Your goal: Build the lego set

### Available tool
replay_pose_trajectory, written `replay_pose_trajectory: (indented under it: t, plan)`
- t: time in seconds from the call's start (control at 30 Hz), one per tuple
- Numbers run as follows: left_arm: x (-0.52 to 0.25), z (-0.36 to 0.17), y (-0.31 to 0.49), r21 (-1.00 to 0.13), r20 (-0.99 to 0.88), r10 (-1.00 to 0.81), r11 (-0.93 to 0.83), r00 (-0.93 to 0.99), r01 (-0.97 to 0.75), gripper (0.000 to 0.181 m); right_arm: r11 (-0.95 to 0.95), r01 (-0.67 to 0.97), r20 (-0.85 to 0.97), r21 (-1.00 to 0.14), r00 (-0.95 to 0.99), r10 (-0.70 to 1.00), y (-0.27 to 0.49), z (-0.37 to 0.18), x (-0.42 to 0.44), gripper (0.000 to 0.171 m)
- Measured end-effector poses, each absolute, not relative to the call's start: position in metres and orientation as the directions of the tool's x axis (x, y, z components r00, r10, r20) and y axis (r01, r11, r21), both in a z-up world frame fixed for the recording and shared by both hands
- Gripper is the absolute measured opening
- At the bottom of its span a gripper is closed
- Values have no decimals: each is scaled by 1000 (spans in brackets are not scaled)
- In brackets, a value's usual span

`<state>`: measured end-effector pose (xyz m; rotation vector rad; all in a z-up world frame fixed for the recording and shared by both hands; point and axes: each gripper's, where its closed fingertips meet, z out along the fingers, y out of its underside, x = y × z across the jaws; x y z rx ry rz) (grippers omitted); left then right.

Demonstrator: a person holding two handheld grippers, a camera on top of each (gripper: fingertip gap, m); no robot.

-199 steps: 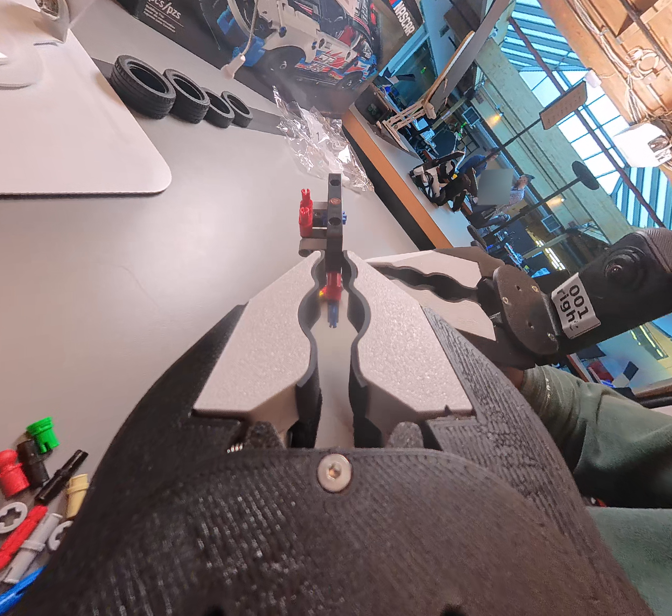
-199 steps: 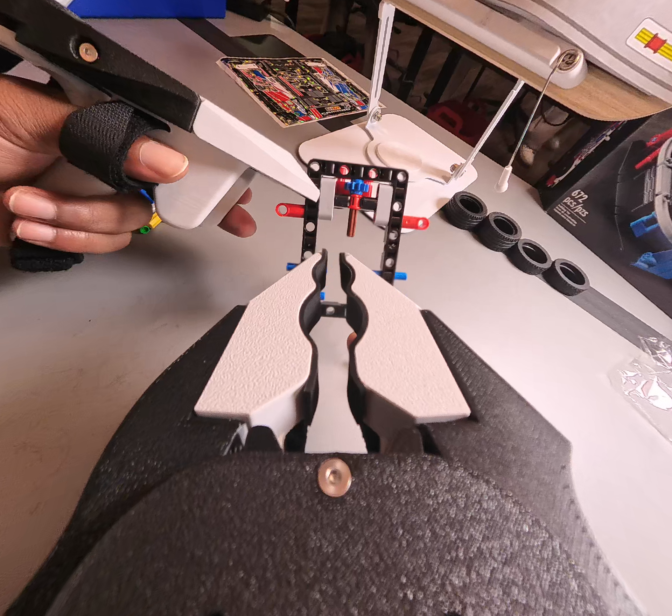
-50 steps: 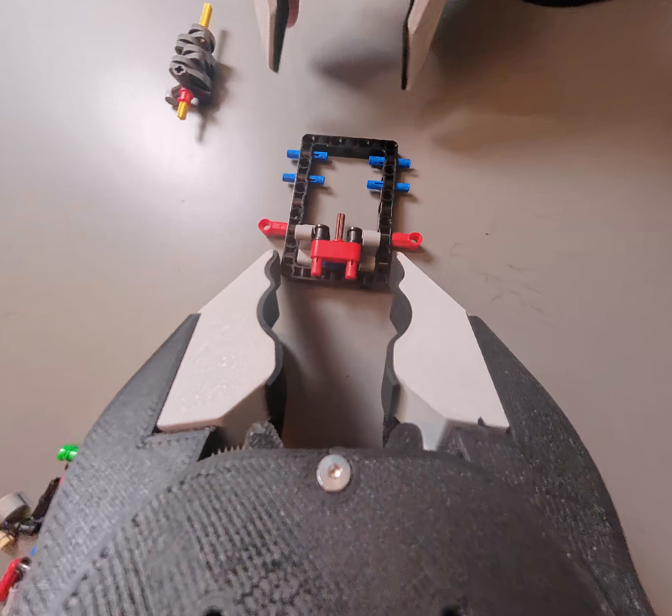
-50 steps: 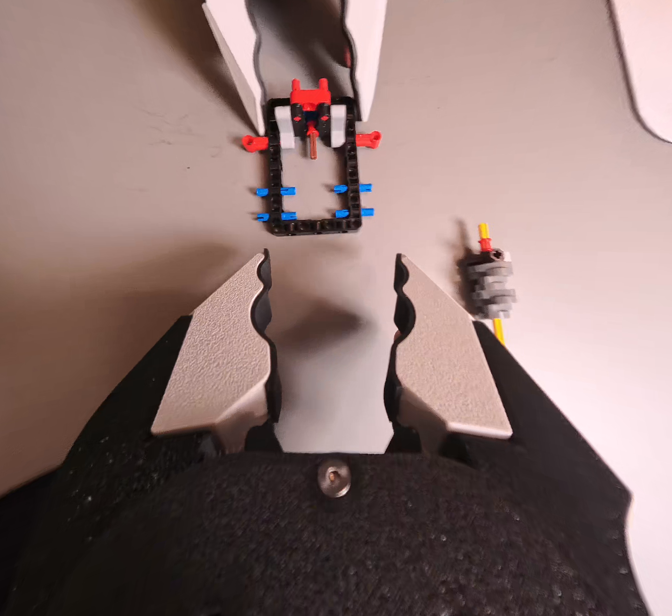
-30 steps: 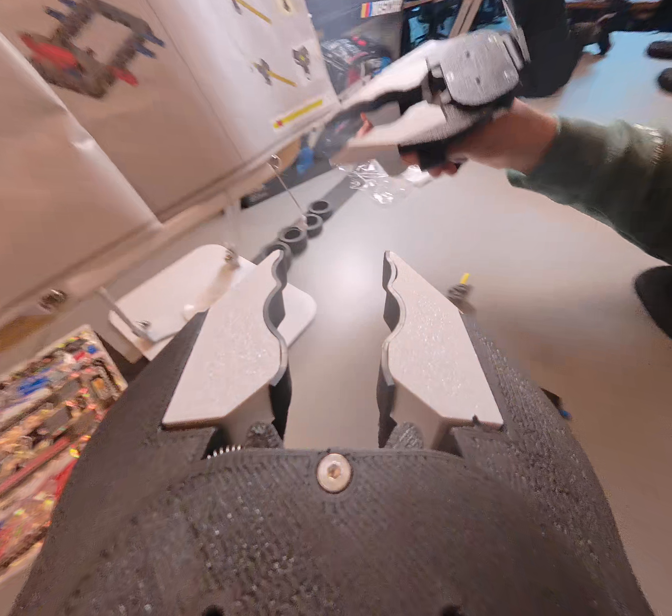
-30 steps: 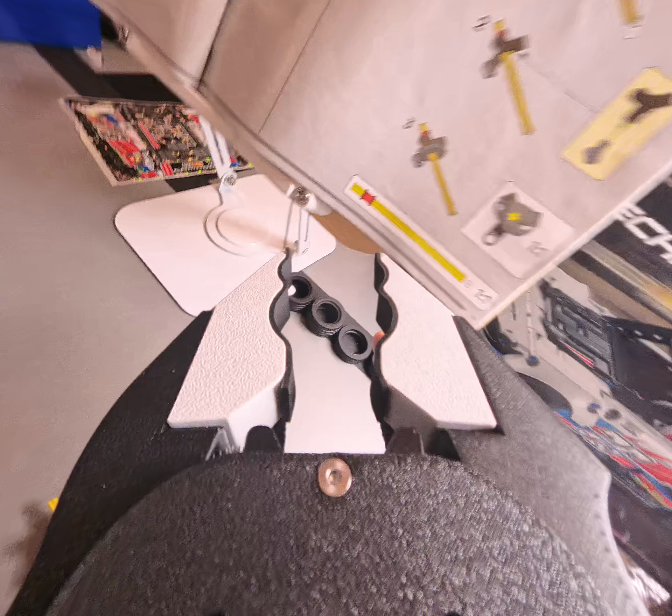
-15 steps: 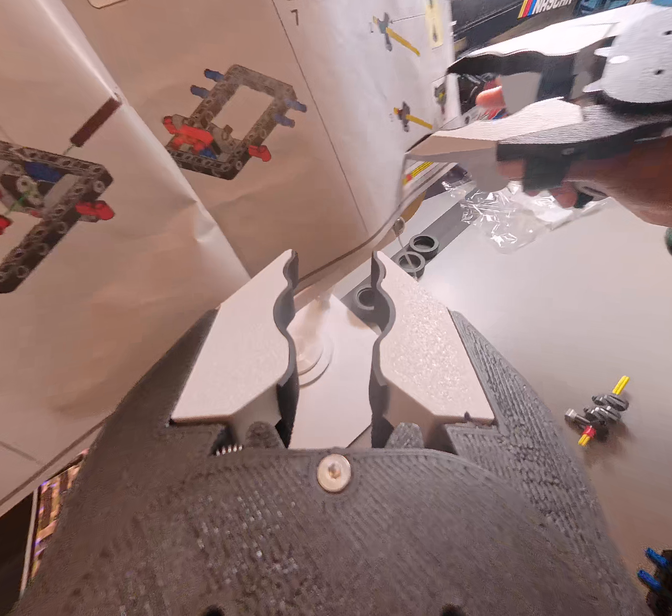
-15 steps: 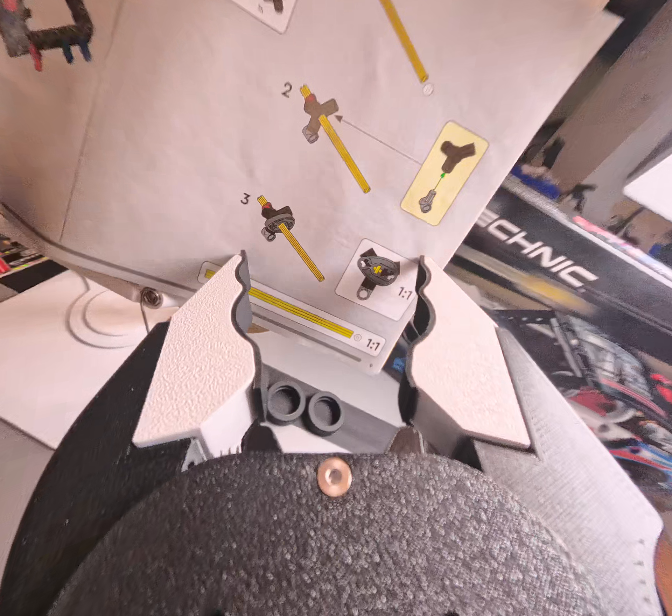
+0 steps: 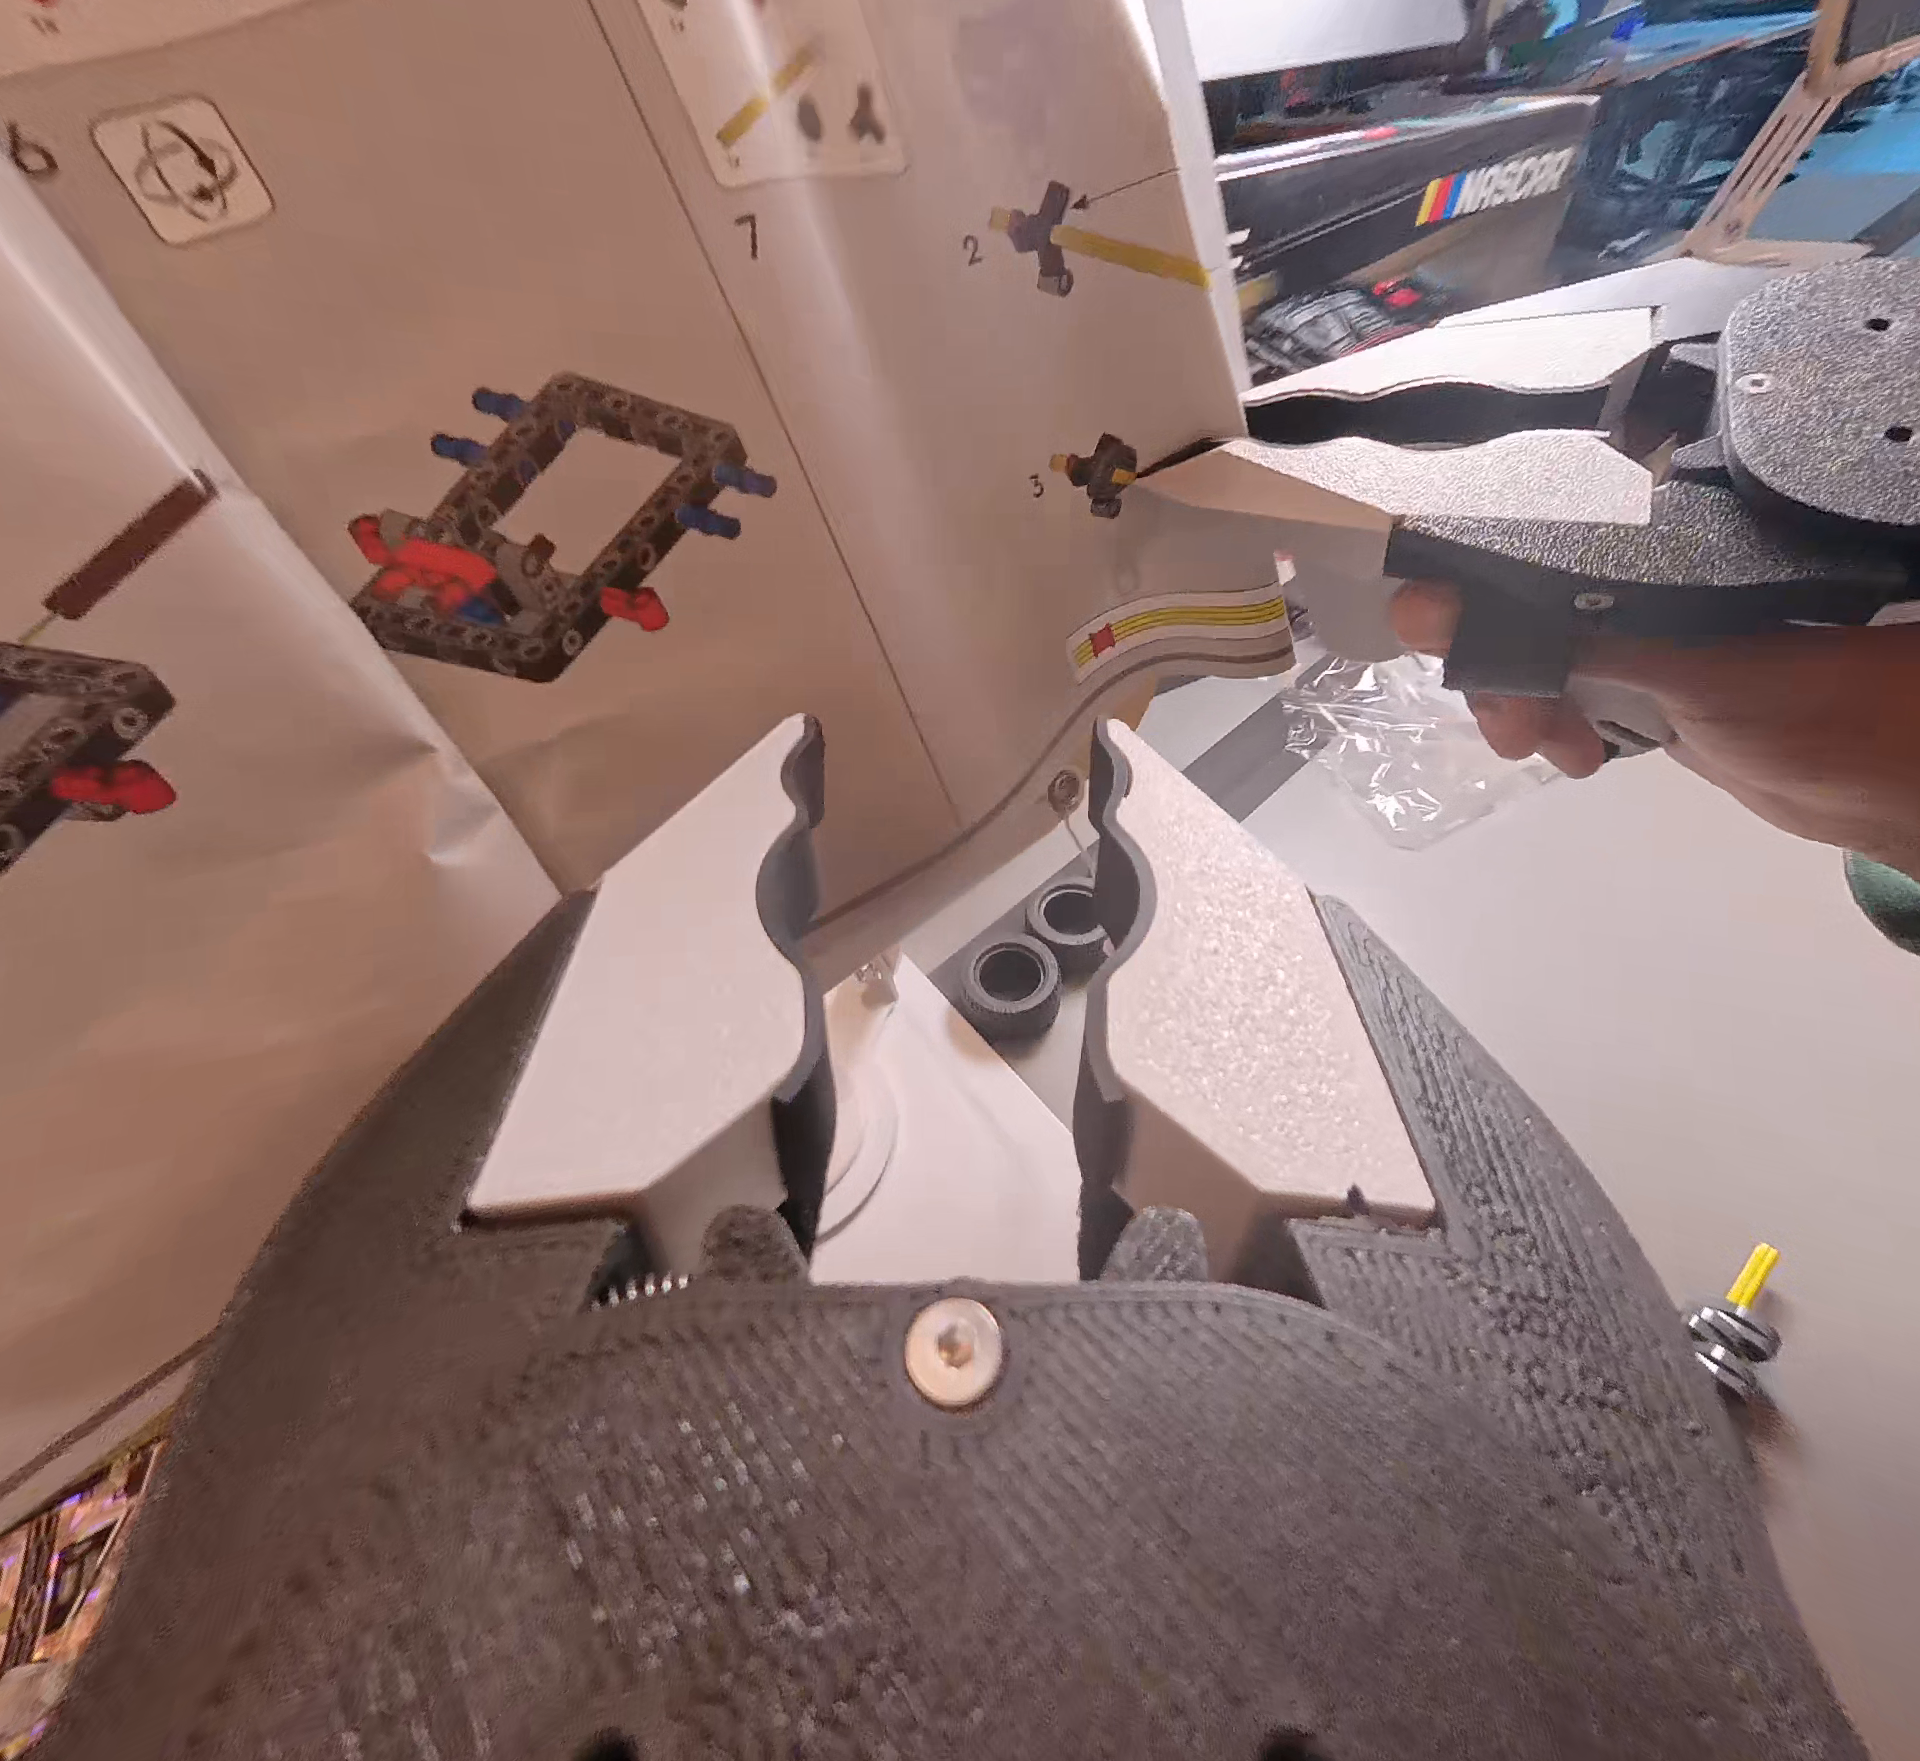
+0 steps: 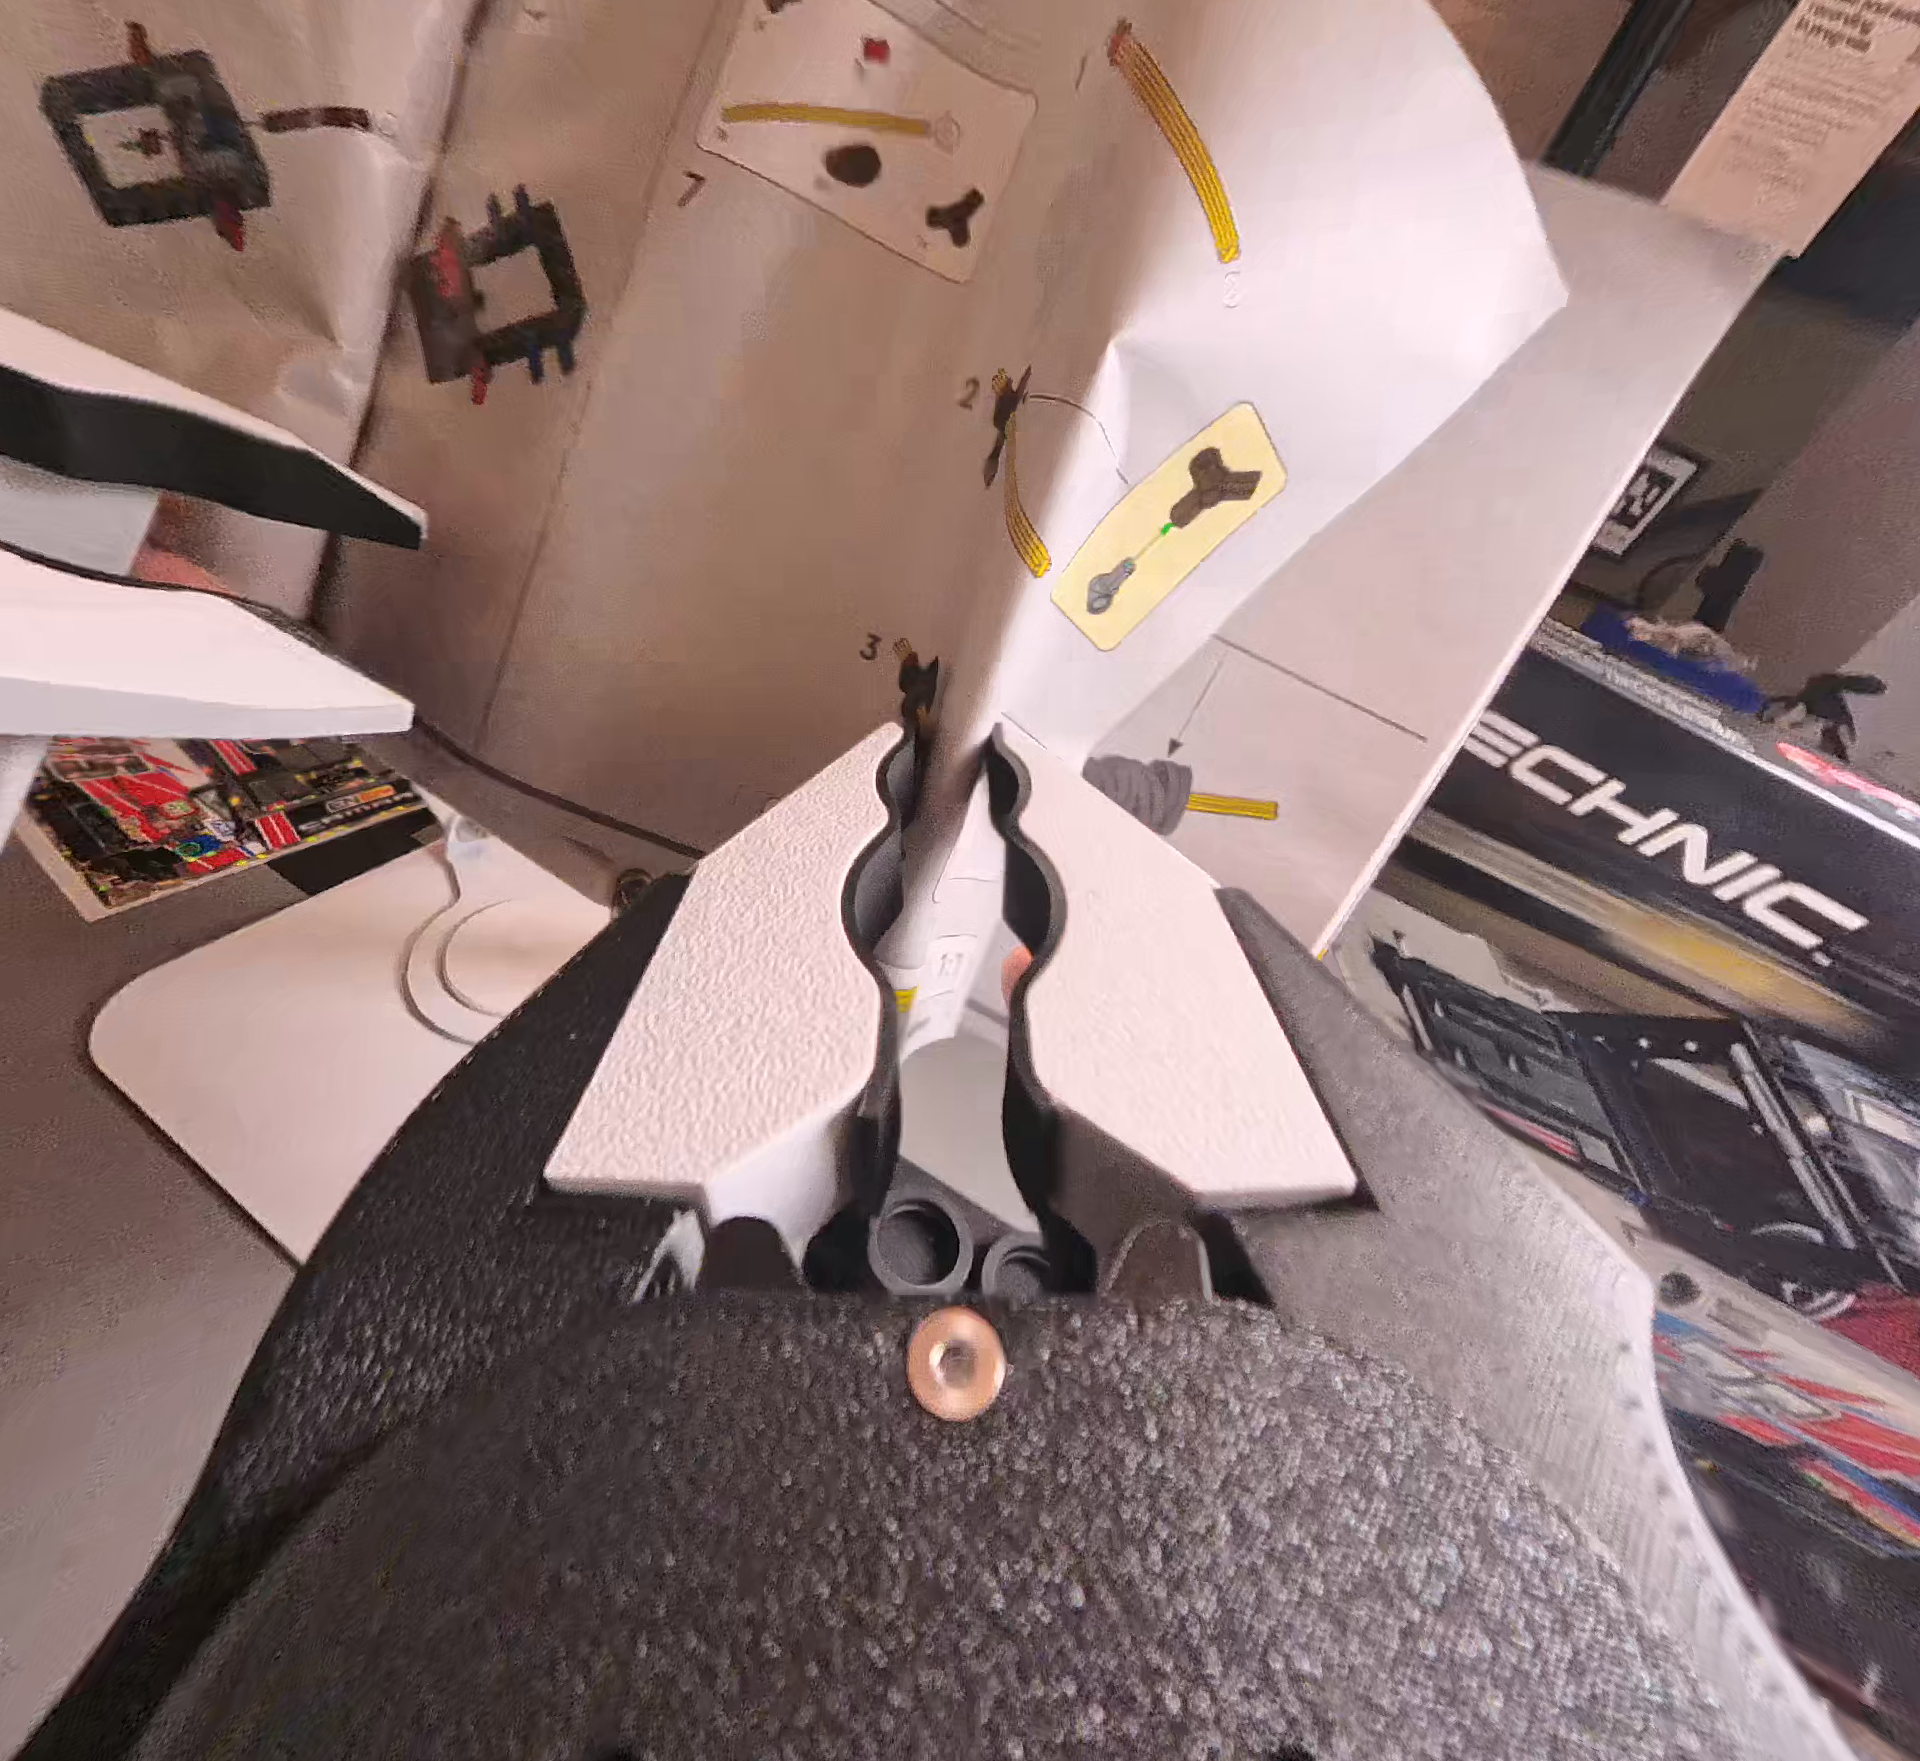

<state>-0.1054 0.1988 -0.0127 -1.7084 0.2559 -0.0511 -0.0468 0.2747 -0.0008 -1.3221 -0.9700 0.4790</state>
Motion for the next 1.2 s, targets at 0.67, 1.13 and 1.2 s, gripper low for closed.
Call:
replay_pose_trajectory:
  t: [0.67,1.13,1.2]
  plan:
    - [-160,63,106,-984,138,-478,30,867,173,12,575,-8,575,-818,21,818,79,-14,-81,31]
    - [-272,72,60,-931,324,-385,32,864,364,18,493,260,551,-830,242,799,148,-1,-184,37]
    - [-297,83,47,-925,327,-284,97,901,366,27,481,285,548,-829,244,800,147,-1,-201,37]
